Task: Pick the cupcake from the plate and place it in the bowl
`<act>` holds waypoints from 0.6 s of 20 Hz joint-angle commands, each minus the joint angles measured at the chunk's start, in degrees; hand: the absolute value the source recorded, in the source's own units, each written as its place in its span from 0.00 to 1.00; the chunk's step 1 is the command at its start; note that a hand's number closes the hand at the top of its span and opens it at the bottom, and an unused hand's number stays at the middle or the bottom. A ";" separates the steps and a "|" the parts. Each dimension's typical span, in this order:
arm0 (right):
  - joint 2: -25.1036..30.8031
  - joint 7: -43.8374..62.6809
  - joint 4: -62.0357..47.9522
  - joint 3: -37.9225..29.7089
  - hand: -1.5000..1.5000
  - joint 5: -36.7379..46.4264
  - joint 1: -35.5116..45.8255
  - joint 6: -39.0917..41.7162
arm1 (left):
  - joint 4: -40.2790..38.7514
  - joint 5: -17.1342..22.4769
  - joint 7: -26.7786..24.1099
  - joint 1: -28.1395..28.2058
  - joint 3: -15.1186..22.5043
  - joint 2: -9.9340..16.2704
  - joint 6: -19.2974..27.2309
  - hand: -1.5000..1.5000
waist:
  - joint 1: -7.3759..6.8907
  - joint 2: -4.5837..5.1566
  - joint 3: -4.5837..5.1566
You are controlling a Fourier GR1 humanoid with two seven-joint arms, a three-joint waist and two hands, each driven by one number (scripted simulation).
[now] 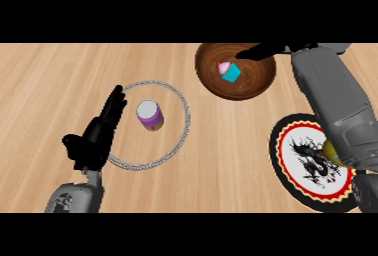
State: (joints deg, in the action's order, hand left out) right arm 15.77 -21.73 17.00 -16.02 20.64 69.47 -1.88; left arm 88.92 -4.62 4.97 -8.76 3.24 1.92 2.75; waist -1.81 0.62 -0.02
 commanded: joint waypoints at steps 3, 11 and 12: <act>7.62 -0.60 -0.30 -4.97 0.00 -5.85 -1.31 11.51 | 1.70 0.49 1.69 0.46 -0.58 0.88 -0.56 0.50 | 0.69 -0.26 -0.03; 7.18 -4.08 0.41 -5.72 0.00 -8.85 -7.13 19.35 | 1.37 1.32 0.69 1.45 -1.18 1.49 -1.91 0.50 | 1.00 -0.41 0.00; 10.70 -4.39 -1.36 -5.89 0.00 -8.40 -5.75 21.63 | 4.34 -1.20 2.16 2.74 2.88 -1.35 0.13 0.50 | 0.23 -0.14 -0.04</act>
State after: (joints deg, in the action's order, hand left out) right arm 23.65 -25.35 16.39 -21.29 13.29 64.30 14.83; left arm 90.26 -4.57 5.16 -7.18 3.50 1.82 2.40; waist -1.25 0.43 -0.04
